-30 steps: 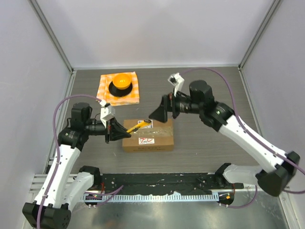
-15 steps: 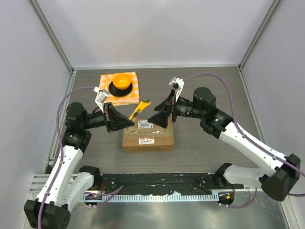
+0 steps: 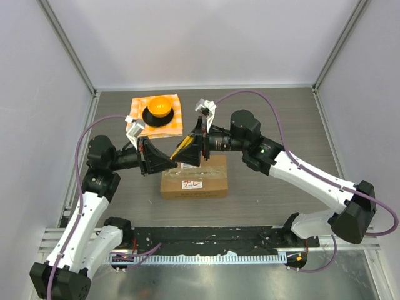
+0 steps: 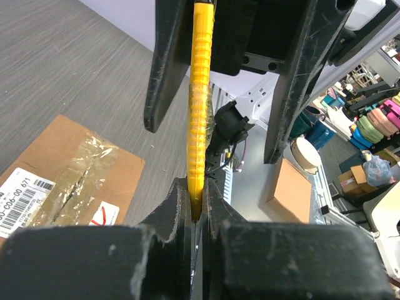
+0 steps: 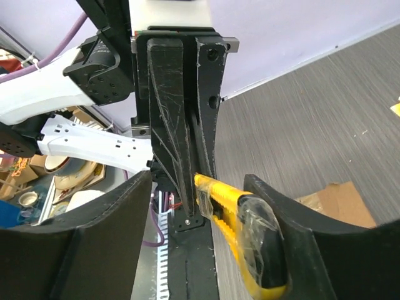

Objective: Unpack the express box

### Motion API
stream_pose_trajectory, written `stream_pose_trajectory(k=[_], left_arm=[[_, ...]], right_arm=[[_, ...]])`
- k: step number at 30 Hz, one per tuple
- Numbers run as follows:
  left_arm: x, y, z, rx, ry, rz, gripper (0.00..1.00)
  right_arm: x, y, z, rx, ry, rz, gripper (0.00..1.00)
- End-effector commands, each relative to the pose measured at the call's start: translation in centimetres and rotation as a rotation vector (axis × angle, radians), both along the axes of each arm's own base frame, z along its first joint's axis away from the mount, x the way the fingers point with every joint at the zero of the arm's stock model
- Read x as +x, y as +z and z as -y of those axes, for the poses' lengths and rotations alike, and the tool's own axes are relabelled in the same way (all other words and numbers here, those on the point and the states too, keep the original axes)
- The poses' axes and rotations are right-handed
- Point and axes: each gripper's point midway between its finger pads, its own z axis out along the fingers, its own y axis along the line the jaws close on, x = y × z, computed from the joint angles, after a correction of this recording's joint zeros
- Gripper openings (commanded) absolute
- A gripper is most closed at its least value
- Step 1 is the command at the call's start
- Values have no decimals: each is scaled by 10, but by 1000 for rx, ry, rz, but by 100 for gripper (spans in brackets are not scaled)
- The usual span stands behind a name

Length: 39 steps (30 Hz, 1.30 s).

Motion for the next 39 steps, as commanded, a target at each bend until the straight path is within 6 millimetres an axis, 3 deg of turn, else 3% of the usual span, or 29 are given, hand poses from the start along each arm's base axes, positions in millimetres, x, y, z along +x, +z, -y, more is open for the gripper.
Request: stream_pose_trajectory(k=[1,3,4,7,10,14,15,16,18,19,21,22,24,25,26,27,29,34,39], left_arm=[[-6,3,0,1,-13,43,0],[-6,4,0,0,-11,48,0],[-6,6,0,0,-13,51,0],[-7,9,0,-1,-14,54,0],[-8,7,0,1,-20,51,0],[-10,6,0,3,-22,48,4],[-9,7,0,6,-17,53,13],[-9,5,-1,16,-16,35,46],[-7,4,-2,45,-5,72,74],[-5,-7,-4,80,22,12,82],[5,-12,-10,154,72,90,88],[15,-33,-19,241,164,34,99],[34,-52,-33,379,240,67,100],[37,-75,-48,494,300,-6,100],[39,-86,-55,559,307,-14,100],[42,-102,-62,625,311,-47,100],[42,-125,-77,728,336,-69,100],[35,-125,-72,742,260,-16,100],[36,-113,-67,909,143,257,100]], right_arm=[[0,31,-4,69,-1,73,58],[0,28,-6,57,5,61,47],[0,24,-8,46,14,52,31],[-1,17,-10,22,24,32,7],[-4,13,-11,7,33,23,1],[-7,14,-10,6,36,28,1],[-6,13,-9,3,33,26,1],[-5,13,-9,-2,28,31,1],[3,9,-5,-31,-28,51,1],[6,5,-2,-53,-53,52,1],[23,-3,9,-110,-162,89,1],[30,-6,15,-137,-212,104,1],[54,-17,36,-224,-374,151,1],[61,-24,45,-258,-433,165,1],[70,-30,55,-290,-494,176,1],[91,-38,79,-345,-662,204,1],[108,-43,96,-380,-787,231,1],[143,-67,132,-500,-1038,309,1],[168,-99,134,-618,-1097,341,1]])
